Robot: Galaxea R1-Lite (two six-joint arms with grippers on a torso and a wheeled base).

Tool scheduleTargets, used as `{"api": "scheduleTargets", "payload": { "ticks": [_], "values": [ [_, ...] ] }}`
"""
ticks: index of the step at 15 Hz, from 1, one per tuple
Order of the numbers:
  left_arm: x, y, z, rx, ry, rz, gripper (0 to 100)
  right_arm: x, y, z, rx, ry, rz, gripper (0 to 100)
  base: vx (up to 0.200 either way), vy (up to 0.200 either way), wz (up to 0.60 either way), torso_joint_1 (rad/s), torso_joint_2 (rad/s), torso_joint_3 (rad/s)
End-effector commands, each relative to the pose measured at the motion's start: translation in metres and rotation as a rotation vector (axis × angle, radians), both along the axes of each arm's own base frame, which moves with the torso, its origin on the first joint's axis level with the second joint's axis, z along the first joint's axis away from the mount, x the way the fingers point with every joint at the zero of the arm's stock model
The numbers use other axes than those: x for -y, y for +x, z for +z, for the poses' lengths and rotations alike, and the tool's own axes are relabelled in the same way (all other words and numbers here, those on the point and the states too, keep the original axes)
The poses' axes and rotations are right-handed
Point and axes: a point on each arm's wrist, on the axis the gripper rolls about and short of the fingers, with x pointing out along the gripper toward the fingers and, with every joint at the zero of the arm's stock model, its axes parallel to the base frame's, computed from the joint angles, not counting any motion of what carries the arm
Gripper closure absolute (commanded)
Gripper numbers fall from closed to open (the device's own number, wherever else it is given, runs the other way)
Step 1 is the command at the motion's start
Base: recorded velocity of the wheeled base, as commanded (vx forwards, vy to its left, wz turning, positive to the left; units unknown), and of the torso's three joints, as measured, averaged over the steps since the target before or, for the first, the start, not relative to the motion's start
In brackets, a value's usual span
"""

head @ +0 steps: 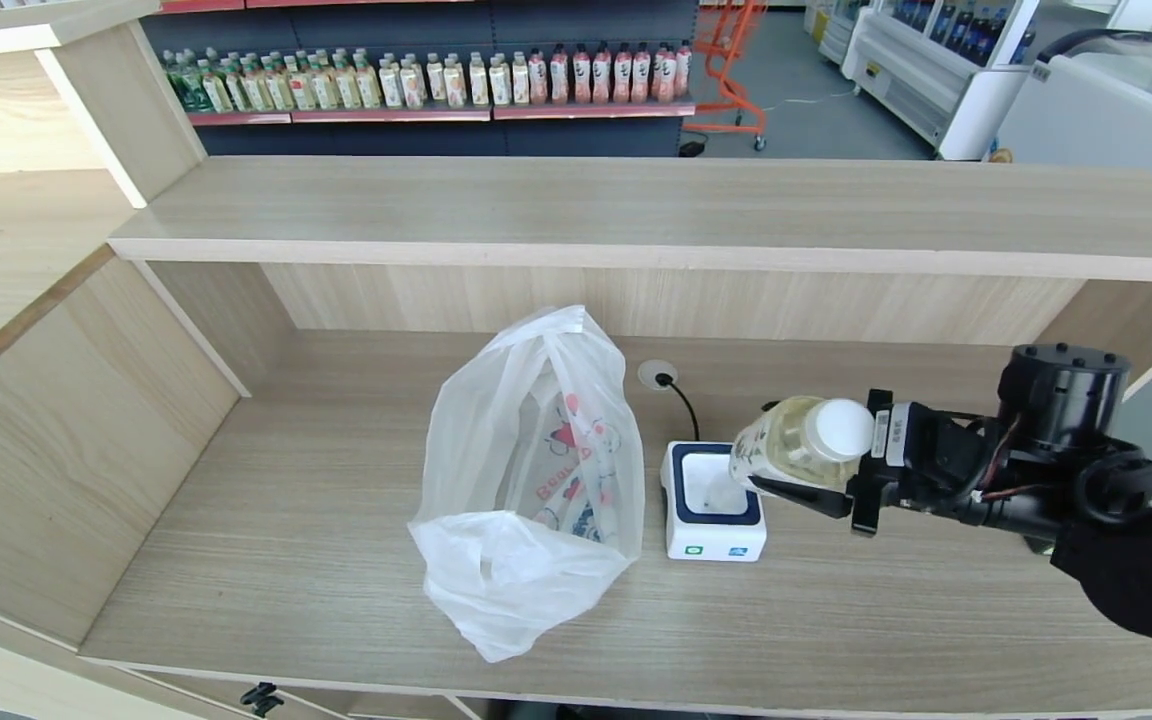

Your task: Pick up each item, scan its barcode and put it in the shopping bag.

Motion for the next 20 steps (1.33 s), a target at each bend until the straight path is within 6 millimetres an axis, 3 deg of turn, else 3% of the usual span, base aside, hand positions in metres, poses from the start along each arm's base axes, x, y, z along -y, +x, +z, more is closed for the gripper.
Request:
{"api": "scheduleTargets", "payload": {
  "ticks": [1, 4, 10, 14, 16, 17, 19, 20],
  "values": [
    [0.000, 0.000, 0.000, 0.000, 0.000, 0.000, 0, -0.004, 0.017, -0.015, -0.006, -0.022, 0.020, 100, 0.000, 0.000, 0.00, 0.000, 0.00, 0.000],
    [0.000, 0.000, 0.000, 0.000, 0.000, 0.000, 0, -0.010, 0.028, -0.029, 0.003, -0.050, 0.038, 100, 0.000, 0.000, 0.00, 0.000, 0.00, 0.000],
    [0.000, 0.000, 0.000, 0.000, 0.000, 0.000, 0, -0.025, 0.051, -0.032, 0.040, -0.038, 0.081, 100, 0.000, 0.000, 0.00, 0.000, 0.00, 0.000],
    [0.000, 0.000, 0.000, 0.000, 0.000, 0.000, 0, -0.027, 0.054, -0.036, 0.048, -0.032, 0.092, 100, 0.000, 0.000, 0.00, 0.000, 0.00, 0.000],
    [0.000, 0.000, 0.000, 0.000, 0.000, 0.000, 0, -0.026, 0.053, -0.030, 0.046, -0.016, 0.089, 100, 0.000, 0.000, 0.00, 0.000, 0.00, 0.000],
    [0.000, 0.000, 0.000, 0.000, 0.000, 0.000, 0, -0.026, 0.052, -0.024, 0.045, -0.003, 0.086, 100, 0.000, 0.000, 0.00, 0.000, 0.00, 0.000],
    [0.000, 0.000, 0.000, 0.000, 0.000, 0.000, 0, -0.025, 0.020, 0.057, -0.018, 0.225, 0.081, 100, 0.000, 0.000, 0.00, 0.000, 0.00, 0.000],
    [0.000, 0.000, 0.000, 0.000, 0.000, 0.000, 0, -0.020, 0.004, 0.081, -0.073, 0.310, 0.064, 100, 0.000, 0.000, 0.00, 0.000, 0.00, 0.000]
  ]
}}
